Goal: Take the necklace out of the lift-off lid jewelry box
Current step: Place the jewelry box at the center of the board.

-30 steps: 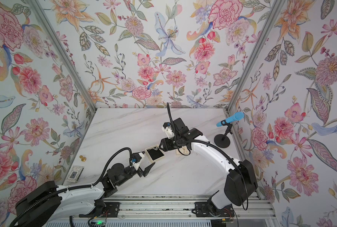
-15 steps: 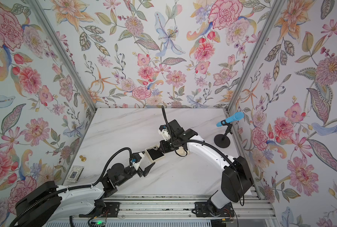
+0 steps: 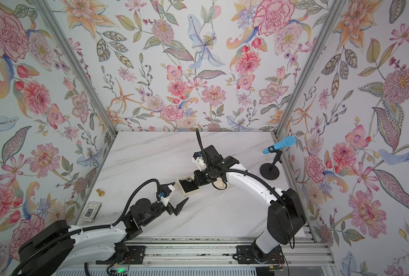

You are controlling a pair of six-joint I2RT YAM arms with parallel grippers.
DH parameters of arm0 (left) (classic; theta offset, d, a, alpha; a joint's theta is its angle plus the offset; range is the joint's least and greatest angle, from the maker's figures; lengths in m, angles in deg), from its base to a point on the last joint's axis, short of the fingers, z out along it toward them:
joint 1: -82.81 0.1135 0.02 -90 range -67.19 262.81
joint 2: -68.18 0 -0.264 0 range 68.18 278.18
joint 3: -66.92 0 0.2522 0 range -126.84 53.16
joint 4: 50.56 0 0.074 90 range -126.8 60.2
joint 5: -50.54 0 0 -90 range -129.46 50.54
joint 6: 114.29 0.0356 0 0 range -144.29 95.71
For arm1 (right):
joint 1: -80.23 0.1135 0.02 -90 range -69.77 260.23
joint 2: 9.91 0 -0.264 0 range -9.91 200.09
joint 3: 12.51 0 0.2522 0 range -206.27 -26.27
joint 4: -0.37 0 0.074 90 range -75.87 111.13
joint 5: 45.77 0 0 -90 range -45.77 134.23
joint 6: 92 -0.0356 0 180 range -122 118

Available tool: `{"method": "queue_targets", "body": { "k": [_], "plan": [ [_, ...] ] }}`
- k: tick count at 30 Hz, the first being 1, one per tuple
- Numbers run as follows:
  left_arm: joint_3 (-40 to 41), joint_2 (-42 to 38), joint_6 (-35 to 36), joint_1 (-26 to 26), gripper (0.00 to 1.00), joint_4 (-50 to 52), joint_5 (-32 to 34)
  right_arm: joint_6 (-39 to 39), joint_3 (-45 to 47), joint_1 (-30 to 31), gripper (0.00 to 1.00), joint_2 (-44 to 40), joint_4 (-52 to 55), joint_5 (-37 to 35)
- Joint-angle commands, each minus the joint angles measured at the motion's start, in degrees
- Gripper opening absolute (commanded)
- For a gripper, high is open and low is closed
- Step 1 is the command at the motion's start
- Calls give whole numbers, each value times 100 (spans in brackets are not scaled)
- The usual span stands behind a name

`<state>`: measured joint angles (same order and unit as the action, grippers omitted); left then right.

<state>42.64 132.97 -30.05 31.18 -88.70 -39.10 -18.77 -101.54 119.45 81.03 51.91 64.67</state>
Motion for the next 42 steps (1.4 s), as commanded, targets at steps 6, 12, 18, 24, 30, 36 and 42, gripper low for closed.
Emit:
{"method": "queue_targets", "body": {
  "k": [6,12,18,24,30,36,42],
  "plan": [
    [-190,-161,-487,58,100,500,262,-228,-171,-169,0,472,-344,-941],
    [-604,-642,-1019,81,100,1778,1340,-468,-39,-121,2,1037,-859,-1930],
    [-1381,-481,-2034,512,85,3372,1613,-546,18,-46,4,1525,-1197,-2179],
    [-1922,135,-2562,698,72,3871,1071,-576,132,6,6,1708,-1386,-2204],
    [-2221,886,-2849,787,62,3788,635,-587,231,0,11,1744,-1460,-2144],
    [-2278,1433,-3077,866,57,3411,246,-600,365,6,24,1524,-1536,-2091],
    [-2357,1789,-3156,883,54,3022,5,-690,423,182,26,1293,-1529,-1870]
  ]
}}
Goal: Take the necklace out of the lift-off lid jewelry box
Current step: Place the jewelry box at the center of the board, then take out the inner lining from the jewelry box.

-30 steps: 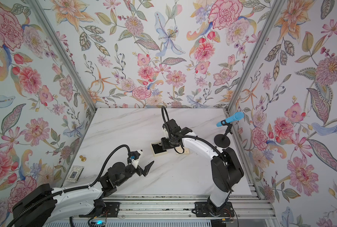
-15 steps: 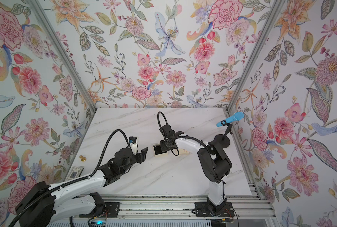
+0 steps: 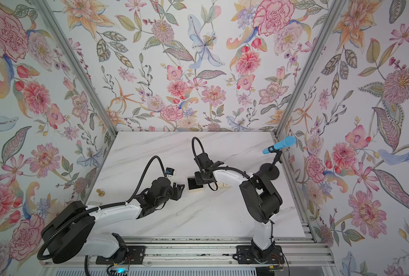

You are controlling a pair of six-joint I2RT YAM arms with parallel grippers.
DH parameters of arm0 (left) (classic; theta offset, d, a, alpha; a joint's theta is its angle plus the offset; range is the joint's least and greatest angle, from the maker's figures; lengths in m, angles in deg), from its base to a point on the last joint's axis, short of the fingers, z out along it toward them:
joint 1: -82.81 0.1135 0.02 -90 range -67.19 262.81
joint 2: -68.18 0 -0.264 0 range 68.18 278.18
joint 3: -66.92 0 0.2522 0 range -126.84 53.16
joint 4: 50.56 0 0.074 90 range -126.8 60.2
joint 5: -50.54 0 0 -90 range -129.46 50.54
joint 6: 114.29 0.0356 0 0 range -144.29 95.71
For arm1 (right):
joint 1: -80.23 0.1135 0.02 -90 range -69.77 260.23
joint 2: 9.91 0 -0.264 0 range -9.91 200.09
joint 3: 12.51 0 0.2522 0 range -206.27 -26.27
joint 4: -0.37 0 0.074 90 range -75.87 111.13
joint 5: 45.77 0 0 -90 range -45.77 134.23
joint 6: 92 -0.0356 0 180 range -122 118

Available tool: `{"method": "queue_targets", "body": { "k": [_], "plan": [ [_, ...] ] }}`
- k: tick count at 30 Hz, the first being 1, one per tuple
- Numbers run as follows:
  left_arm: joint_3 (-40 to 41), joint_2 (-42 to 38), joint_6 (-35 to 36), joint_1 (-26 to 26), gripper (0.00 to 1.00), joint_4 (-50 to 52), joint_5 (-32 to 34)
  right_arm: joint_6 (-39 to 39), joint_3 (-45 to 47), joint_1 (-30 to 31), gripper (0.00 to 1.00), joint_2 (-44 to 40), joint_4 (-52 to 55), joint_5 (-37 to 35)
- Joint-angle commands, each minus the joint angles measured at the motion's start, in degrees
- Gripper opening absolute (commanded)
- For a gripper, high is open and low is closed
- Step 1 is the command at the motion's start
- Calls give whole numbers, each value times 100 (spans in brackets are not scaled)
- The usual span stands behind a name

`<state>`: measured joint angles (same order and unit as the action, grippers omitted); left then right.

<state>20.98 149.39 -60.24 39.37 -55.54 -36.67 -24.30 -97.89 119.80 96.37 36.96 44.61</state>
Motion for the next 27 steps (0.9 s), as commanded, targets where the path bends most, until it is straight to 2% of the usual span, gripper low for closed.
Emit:
{"method": "queue_targets", "body": {
  "k": [1,12,17,21,27],
  "plan": [
    [-226,220,-132,70,54,-335,-265,-183,66,182,25,-234,-37,150],
    [-296,800,-201,152,48,-695,-481,-528,-96,410,26,250,-51,157],
    [-229,1012,-199,178,47,-804,-541,-653,-161,439,34,397,-51,127],
    [-219,1135,-203,185,46,-900,-598,-711,-271,527,42,466,47,-163],
    [-109,1248,-273,231,45,-1116,-711,-839,-604,642,43,829,351,-436]
  ]
}}
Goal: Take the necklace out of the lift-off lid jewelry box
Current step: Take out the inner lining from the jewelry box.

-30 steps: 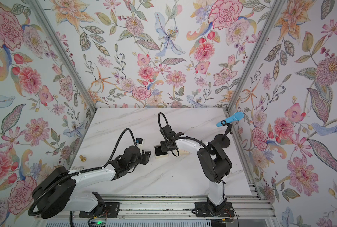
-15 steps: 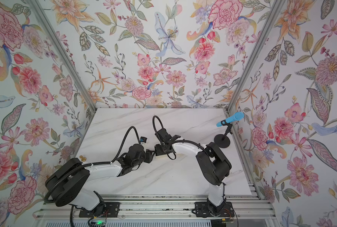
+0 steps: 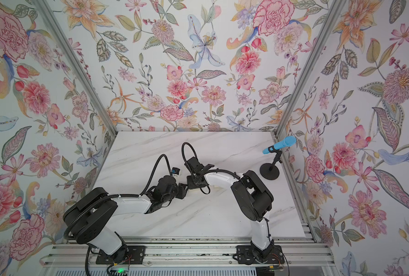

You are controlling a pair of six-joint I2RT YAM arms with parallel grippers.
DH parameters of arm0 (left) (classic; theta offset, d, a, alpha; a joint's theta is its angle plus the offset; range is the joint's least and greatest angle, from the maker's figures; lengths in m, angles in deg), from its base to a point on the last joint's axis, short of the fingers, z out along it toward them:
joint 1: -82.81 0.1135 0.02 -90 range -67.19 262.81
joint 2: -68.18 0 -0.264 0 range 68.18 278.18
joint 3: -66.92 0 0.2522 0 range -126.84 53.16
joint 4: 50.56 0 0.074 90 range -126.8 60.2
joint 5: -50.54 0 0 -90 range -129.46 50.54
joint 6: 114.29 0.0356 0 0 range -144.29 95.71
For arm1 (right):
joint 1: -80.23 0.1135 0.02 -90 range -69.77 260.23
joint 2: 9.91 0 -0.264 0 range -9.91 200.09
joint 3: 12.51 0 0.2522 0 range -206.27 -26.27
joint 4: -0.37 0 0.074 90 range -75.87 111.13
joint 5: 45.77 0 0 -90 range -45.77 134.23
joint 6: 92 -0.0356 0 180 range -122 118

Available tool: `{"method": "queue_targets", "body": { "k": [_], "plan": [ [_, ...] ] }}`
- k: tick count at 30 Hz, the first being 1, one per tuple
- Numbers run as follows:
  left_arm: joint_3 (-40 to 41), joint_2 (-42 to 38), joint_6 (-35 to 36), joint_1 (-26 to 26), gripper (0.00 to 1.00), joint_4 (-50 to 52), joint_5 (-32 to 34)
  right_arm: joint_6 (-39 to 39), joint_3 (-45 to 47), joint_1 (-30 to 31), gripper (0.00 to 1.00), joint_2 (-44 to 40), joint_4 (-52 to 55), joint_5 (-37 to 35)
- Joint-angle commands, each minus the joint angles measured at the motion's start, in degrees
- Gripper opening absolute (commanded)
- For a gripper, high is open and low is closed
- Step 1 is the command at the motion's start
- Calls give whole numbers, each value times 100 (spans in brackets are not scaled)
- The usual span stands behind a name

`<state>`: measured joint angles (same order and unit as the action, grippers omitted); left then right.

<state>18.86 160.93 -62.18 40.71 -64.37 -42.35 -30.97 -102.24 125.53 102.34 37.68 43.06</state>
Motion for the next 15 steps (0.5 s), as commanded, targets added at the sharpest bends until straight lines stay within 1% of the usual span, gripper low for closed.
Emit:
{"method": "queue_targets", "body": {
  "k": [1,10,11,15],
  "plan": [
    [134,98,-100,97,45,-264,-156,-190,-224,82,43,301,311,-289],
    [281,90,-121,135,42,-322,-170,-272,-367,95,40,863,484,-273],
    [300,70,-128,156,42,-321,-169,-273,-369,101,38,890,484,-254],
    [404,-79,-118,209,42,-272,-126,-231,-371,75,17,915,482,-209]
  ]
}}
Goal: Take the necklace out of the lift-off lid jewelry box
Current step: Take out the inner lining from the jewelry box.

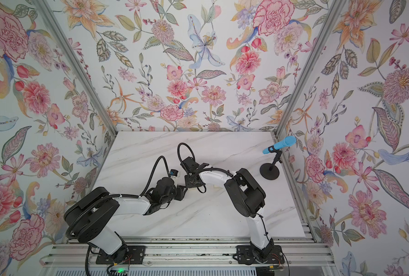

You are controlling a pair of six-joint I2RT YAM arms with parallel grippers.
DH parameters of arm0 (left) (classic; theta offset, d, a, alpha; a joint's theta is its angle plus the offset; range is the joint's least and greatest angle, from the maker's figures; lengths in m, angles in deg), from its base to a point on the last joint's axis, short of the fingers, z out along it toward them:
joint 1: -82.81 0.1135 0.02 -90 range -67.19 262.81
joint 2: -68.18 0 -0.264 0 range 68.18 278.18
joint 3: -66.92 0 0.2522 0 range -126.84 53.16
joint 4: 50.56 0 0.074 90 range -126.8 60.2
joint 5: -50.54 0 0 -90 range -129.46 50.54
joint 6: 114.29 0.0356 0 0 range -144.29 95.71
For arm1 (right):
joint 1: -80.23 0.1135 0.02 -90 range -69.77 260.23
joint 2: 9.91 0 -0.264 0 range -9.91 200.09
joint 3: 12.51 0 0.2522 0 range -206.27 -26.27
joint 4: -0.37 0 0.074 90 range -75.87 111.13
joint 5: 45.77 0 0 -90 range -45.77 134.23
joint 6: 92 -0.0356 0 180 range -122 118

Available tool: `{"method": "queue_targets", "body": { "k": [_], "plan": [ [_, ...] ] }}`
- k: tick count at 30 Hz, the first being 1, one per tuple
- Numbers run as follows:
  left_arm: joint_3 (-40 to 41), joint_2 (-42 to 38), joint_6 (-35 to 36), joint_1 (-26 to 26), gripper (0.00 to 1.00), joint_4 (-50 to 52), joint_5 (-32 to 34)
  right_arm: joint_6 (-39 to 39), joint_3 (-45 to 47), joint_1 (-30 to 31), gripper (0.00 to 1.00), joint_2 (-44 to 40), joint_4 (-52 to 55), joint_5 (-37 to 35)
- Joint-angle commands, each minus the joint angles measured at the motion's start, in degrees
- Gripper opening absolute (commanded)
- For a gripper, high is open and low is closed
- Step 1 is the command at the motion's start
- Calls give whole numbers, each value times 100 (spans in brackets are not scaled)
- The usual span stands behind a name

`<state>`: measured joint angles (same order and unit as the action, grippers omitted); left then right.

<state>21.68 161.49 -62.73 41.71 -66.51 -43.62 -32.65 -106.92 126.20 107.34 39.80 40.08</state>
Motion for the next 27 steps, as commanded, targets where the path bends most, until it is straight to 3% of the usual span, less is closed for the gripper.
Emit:
{"method": "queue_targets", "body": {
  "k": [1,12,27],
  "plan": [
    [141,-189,-55,132,42,-48,13,-45,101,-1,14,394,271,90],
    [252,-966,74,278,42,442,257,233,132,22,1,-169,115,-282],
    [331,-924,43,322,44,176,126,331,252,161,0,-844,35,-529]
  ]
}}
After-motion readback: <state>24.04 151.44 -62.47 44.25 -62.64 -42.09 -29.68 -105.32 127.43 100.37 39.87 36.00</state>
